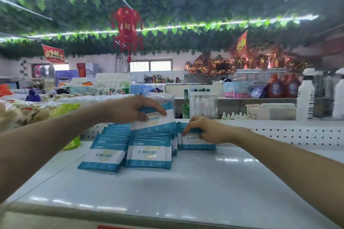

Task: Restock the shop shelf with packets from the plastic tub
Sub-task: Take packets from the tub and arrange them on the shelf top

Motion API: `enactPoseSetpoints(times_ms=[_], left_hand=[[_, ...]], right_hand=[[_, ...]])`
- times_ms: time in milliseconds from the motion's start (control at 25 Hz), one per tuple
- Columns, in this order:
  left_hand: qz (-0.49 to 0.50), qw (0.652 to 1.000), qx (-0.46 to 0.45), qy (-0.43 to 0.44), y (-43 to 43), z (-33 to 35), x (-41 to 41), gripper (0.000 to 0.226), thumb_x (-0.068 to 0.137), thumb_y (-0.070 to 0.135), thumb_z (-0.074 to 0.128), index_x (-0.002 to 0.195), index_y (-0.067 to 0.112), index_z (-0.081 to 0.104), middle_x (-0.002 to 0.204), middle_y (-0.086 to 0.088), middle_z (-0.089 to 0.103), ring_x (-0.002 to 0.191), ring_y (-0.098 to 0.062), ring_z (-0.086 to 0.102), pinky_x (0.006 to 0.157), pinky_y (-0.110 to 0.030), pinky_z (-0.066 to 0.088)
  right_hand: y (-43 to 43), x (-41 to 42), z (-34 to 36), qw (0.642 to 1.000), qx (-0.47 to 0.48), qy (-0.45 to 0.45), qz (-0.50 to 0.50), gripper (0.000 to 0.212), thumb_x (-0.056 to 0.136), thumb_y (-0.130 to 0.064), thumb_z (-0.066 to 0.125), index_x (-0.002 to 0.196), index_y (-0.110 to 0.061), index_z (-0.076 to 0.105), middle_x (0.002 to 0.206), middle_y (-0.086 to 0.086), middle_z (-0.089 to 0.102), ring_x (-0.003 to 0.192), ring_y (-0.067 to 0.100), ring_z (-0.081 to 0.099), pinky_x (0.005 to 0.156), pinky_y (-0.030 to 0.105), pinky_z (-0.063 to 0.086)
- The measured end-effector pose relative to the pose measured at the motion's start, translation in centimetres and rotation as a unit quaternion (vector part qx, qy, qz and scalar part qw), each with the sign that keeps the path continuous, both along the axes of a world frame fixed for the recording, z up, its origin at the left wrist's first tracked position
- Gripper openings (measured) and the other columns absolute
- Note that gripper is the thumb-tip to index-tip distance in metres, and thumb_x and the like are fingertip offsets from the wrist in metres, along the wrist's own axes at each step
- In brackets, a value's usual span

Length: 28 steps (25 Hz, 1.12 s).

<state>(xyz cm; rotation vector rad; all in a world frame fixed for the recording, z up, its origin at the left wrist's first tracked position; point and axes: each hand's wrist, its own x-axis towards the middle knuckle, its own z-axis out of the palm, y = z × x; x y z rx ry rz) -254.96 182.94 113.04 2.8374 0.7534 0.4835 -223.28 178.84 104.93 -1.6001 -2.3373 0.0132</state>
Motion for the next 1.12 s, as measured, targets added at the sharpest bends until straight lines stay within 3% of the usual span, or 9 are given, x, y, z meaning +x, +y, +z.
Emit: enactPoseSetpoints(times_ms=[160, 240, 320, 520, 640, 760, 880, 1120], left_hand=[[0.005, 1.000, 0.001, 0.009, 0.1, -0.5, 0.4, 0.057, 0.099, 0.005, 0.062, 0.120, 0.057, 0.066, 0.128, 0.029, 0.054, 0.115, -0.003, 0.055, 0.101, -0.034, 0.051], [-0.009, 1.000, 0.006, 0.008, 0.2, -0.8, 1.7, 0.056, 0.098, 0.003, 0.062, 0.123, 0.053, 0.066, 0.125, 0.035, 0.052, 0.114, 0.005, 0.052, 0.099, -0.025, 0.045], [-0.026, 1.000, 0.010, 0.007, 0.5, -1.3, 3.8, 0.055, 0.098, 0.002, 0.062, 0.126, 0.049, 0.066, 0.123, 0.034, 0.053, 0.110, 0.013, 0.050, 0.093, -0.017, 0.041], [-0.049, 0.998, 0.023, 0.036, 0.8, -3.0, 10.5, 0.056, 0.096, 0.003, 0.061, 0.130, 0.048, 0.063, 0.120, 0.032, 0.048, 0.109, 0.013, 0.047, 0.096, -0.019, 0.041], [-0.087, 0.992, 0.030, 0.083, 0.8, -5.0, 13.6, 0.055, 0.095, -0.001, 0.060, 0.134, 0.037, 0.064, 0.120, 0.024, 0.049, 0.109, 0.000, 0.047, 0.101, -0.017, 0.034], [-0.098, 0.985, 0.060, 0.125, 1.8, -6.4, 14.8, 0.051, 0.097, 0.002, 0.059, 0.136, 0.036, 0.063, 0.121, 0.017, 0.049, 0.117, -0.007, 0.047, 0.111, -0.027, 0.035], [-0.086, 0.984, 0.100, 0.123, 2.9, -7.1, 14.7, 0.051, 0.098, 0.005, 0.059, 0.133, 0.041, 0.063, 0.132, 0.007, 0.048, 0.125, -0.014, 0.044, 0.115, -0.035, 0.035], [-0.045, 0.982, 0.132, 0.124, 2.0, -6.6, 14.2, 0.047, 0.097, 0.013, 0.066, 0.131, 0.044, 0.065, 0.148, 0.008, 0.038, 0.135, -0.015, 0.031, 0.114, -0.036, 0.028]], right_hand=[[1.2, 0.2, -1.1, 0.997, 0.067, -0.044, -0.002, 0.047, 0.096, -0.004, 0.060, 0.124, -0.041, 0.069, 0.120, -0.005, 0.053, 0.110, 0.019, 0.050, 0.099, 0.045, 0.045], [1.1, 0.6, -0.9, 0.995, 0.078, -0.064, -0.010, 0.048, 0.095, -0.008, 0.064, 0.125, -0.045, 0.065, 0.125, -0.008, 0.053, 0.113, 0.019, 0.048, 0.100, 0.043, 0.044], [0.6, 1.6, -0.2, 0.996, 0.074, -0.038, -0.032, 0.054, 0.090, -0.003, 0.067, 0.128, -0.041, 0.065, 0.131, -0.006, 0.054, 0.118, 0.018, 0.050, 0.103, 0.043, 0.046], [-1.9, 6.0, 2.5, 0.978, 0.157, 0.055, -0.124, 0.061, 0.090, 0.012, 0.055, 0.129, -0.035, 0.065, 0.120, -0.004, 0.058, 0.105, 0.013, 0.060, 0.090, 0.036, 0.056], [-4.0, 8.3, 2.7, 0.972, 0.176, 0.059, -0.145, 0.063, 0.087, 0.014, 0.055, 0.126, -0.033, 0.067, 0.118, -0.002, 0.061, 0.100, 0.009, 0.060, 0.083, 0.025, 0.051], [-6.0, 8.8, 2.5, 0.972, 0.175, 0.056, -0.146, 0.061, 0.088, 0.013, 0.056, 0.127, -0.032, 0.067, 0.114, -0.004, 0.060, 0.098, 0.004, 0.056, 0.082, 0.019, 0.045], [-7.1, 8.7, 2.4, 0.975, 0.168, 0.051, -0.136, 0.061, 0.089, 0.011, 0.054, 0.129, -0.032, 0.067, 0.115, -0.005, 0.059, 0.100, 0.008, 0.055, 0.086, 0.024, 0.048], [-5.4, 6.1, 2.8, 0.982, 0.161, 0.017, -0.095, 0.057, 0.090, 0.010, 0.054, 0.124, -0.033, 0.068, 0.117, -0.004, 0.059, 0.102, 0.012, 0.058, 0.092, 0.037, 0.055]])
